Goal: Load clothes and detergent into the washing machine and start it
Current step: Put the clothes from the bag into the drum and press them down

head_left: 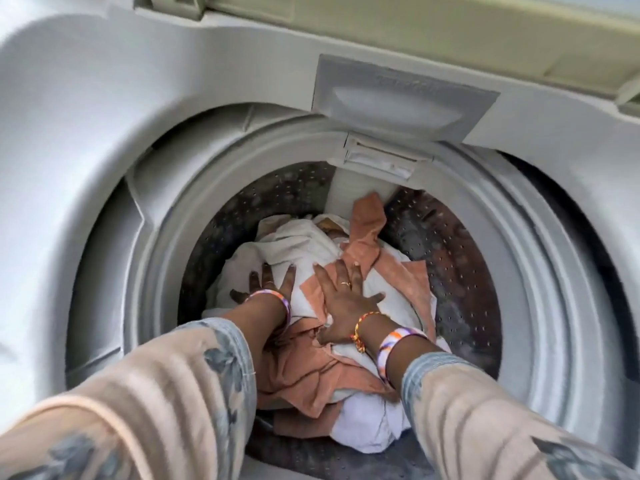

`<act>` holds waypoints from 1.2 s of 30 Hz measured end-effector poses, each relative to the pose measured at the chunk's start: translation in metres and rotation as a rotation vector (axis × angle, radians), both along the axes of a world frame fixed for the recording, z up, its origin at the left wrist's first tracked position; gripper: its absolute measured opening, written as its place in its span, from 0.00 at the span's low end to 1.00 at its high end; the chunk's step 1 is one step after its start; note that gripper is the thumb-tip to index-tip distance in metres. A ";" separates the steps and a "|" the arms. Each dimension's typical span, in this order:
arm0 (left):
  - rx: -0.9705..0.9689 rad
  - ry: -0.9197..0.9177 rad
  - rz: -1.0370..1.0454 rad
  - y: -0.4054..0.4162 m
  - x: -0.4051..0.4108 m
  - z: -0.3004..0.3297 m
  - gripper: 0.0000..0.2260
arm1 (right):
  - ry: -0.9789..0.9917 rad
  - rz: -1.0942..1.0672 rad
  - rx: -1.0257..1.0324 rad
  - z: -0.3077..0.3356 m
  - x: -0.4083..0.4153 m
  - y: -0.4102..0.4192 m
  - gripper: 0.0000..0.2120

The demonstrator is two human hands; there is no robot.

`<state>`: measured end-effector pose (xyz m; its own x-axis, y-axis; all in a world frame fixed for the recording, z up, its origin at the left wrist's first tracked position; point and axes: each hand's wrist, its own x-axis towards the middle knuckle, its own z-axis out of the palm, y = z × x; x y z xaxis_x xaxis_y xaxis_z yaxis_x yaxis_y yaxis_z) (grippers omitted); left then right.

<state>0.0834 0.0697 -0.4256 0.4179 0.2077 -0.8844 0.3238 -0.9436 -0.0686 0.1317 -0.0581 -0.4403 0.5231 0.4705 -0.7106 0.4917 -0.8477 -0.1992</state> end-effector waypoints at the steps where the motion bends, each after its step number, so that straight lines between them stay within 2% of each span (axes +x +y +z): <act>1: -0.009 0.006 0.016 0.002 0.003 0.005 0.44 | 0.001 -0.006 -0.003 0.004 0.000 0.001 0.61; 3: -0.034 0.010 0.028 0.006 0.008 0.022 0.46 | 0.012 -0.002 -0.019 0.019 0.002 0.002 0.61; 6: -0.006 0.052 -0.091 0.012 0.014 0.052 0.48 | 0.041 0.053 -0.062 0.042 0.005 0.002 0.59; 8: 0.051 0.027 -0.219 0.010 0.017 0.081 0.44 | 0.022 0.125 -0.051 0.061 0.010 -0.001 0.58; 9: 0.084 0.024 -0.264 0.006 0.020 0.099 0.38 | 0.014 0.166 -0.033 0.074 0.014 -0.004 0.57; 11: 0.079 -0.009 -0.307 -0.003 0.026 0.129 0.29 | 0.030 0.207 0.001 0.103 0.018 -0.011 0.47; 13: 0.006 -0.066 -0.330 -0.016 0.034 0.157 0.28 | 0.022 0.261 0.030 0.139 0.021 -0.022 0.27; 14: -0.049 -0.105 -0.294 -0.024 0.040 0.170 0.26 | 0.005 0.295 0.039 0.158 0.021 -0.027 0.20; 17: -0.132 -0.219 -0.172 -0.045 0.055 0.206 0.10 | -0.114 0.314 0.112 0.210 0.023 -0.049 0.18; 18: -0.090 -0.312 -0.199 -0.053 0.062 0.224 0.05 | -0.157 0.301 0.144 0.224 0.025 -0.059 0.17; 19: -0.030 -0.395 -0.309 -0.061 0.067 0.244 0.06 | -0.194 0.290 0.181 0.240 0.028 -0.070 0.17; 20: -0.091 -0.476 -0.275 -0.071 0.075 0.262 0.16 | -0.218 0.270 0.225 0.255 0.031 -0.081 0.16; 21: -0.125 -0.465 -0.275 -0.084 0.078 0.276 0.23 | -0.244 0.239 0.278 0.271 0.034 -0.095 0.16; 22: -0.100 -0.478 -0.304 -0.099 0.080 0.288 0.22 | -0.273 0.199 0.335 0.286 0.036 -0.111 0.16; 23: -0.081 -0.474 -0.266 -0.120 0.081 0.303 0.12 | -0.308 0.159 0.385 0.300 0.039 -0.130 0.15; 24: -0.074 -0.503 -0.254 -0.146 0.082 0.316 0.08 | -0.351 0.118 0.420 0.313 0.042 -0.149 0.14; 26: -0.019 -0.559 -0.197 -0.186 0.090 0.338 0.16 | -0.428 0.032 0.479 0.334 0.047 -0.190 0.11; 28: -0.076 -0.615 -0.249 -0.219 0.116 0.338 0.10 | -0.490 -0.051 0.533 0.347 0.052 -0.238 0.09; 30: -0.060 -0.595 -0.303 -0.265 0.135 0.338 0.07 | -0.547 -0.115 0.567 0.350 0.058 -0.287 0.08; 32: 0.016 -0.599 -0.501 -0.324 0.142 0.340 0.04 | -0.560 -0.182 0.614 0.342 0.068 -0.341 0.07; 34: -0.081 -0.675 -0.677 -0.393 0.143 0.340 0.10 | -0.553 -0.284 0.651 0.316 0.081 -0.394 0.07; 36: -0.093 -0.688 -0.811 -0.447 0.146 0.319 0.11 | -0.528 -0.408 0.667 0.279 0.087 -0.437 0.08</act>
<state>0.2298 -0.3776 -0.1071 0.8166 -0.4125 -0.4038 -0.4613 -0.8868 -0.0269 0.2187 -0.4950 -0.1616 0.9145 0.4042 0.0153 0.3475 -0.7656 -0.5415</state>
